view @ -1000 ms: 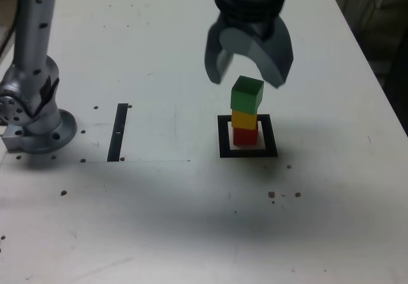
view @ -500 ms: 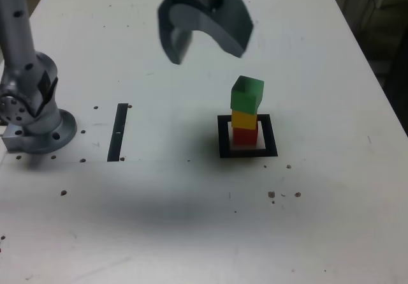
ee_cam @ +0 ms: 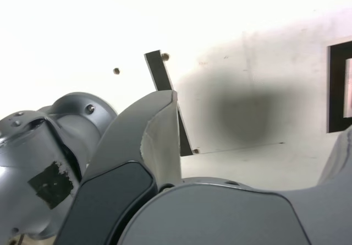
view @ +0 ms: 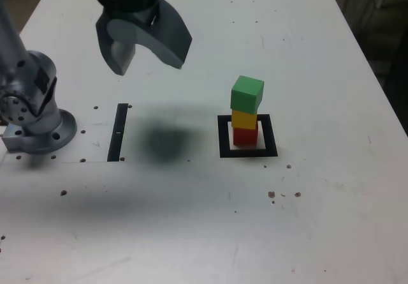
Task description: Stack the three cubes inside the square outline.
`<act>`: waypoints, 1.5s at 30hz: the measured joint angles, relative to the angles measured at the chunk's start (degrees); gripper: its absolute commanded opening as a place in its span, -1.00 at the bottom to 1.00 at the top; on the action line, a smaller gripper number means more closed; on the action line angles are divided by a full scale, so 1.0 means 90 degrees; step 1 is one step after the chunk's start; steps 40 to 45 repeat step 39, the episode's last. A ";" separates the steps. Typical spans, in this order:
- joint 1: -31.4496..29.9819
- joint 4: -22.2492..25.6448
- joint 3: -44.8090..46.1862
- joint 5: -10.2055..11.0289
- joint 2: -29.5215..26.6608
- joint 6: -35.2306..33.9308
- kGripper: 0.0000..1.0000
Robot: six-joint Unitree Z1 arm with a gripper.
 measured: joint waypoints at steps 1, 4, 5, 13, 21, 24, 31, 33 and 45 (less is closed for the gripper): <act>0.0016 -0.0110 0.0153 -0.0042 -0.0076 -0.0024 0.99; 0.0079 -0.0404 0.0752 -0.0169 -0.0388 -0.0113 0.99; 0.0092 -0.0467 0.0868 -0.0194 -0.0470 -0.0139 0.99; 0.0136 -0.1086 0.1898 -0.0252 -0.0980 -0.0334 0.99; 0.0137 -0.1476 0.2536 -0.0427 -0.1372 -0.0515 0.99; 0.0137 -0.1667 0.2664 -0.0486 -0.1434 -0.0561 0.99; 0.0137 -0.2674 0.2808 -0.0514 -0.1668 -0.0582 0.99; 0.0137 -0.2907 0.2828 -0.0521 -0.1832 -0.0582 0.99; 0.0137 -0.3377 0.2916 -0.0620 -0.2434 -0.0582 0.99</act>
